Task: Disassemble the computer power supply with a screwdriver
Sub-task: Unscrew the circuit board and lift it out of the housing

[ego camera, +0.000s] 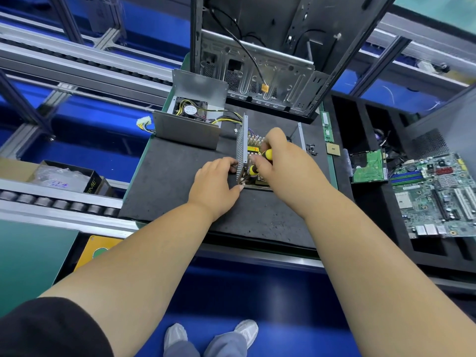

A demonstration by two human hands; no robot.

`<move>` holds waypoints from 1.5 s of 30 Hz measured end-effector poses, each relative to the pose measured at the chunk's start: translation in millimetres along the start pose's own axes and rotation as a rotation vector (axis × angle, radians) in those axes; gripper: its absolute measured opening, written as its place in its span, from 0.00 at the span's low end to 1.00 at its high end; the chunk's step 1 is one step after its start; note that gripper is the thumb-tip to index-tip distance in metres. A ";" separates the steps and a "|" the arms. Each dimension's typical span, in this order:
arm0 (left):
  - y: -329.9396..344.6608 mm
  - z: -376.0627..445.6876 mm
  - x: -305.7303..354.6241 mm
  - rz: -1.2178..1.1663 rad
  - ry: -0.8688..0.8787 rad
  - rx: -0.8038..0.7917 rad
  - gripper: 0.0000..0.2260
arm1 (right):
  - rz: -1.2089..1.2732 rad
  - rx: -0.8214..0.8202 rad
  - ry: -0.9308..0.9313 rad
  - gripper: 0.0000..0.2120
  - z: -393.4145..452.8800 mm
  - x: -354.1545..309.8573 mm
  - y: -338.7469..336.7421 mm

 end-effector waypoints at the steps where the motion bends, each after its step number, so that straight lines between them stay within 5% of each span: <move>1: 0.0 0.2 0.2 0.003 0.001 0.000 0.22 | 0.032 -0.007 0.016 0.13 -1.8 1.5 -0.2; 13: 0.2 -0.2 -0.5 0.003 0.001 0.009 0.22 | -0.127 0.136 -0.031 0.16 -11.2 -2.7 -4.2; 23: 1.2 0.2 -0.9 0.008 0.000 0.010 0.22 | -0.076 -0.060 -0.098 0.10 -4.0 -8.5 -2.2; 29: 0.8 0.1 -0.5 0.006 -0.001 0.006 0.23 | -0.374 0.006 -0.170 0.18 7.0 -8.4 -9.1; 39: 0.8 0.3 -1.1 0.006 0.006 0.008 0.23 | 0.066 0.009 0.004 0.04 -0.8 1.5 -4.9; 45: 1.2 0.7 -0.4 0.008 0.012 0.010 0.22 | -0.213 0.029 -0.019 0.12 -0.9 1.1 -6.2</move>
Point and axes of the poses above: each hand's wrist, its own z-axis towards the middle knuckle, its own y-axis out of the palm, x = y × z, the point moved 9 cm from there along z, towards the middle knuckle, and after that the axes turned 7 degrees about x, right-handed, at the moved point
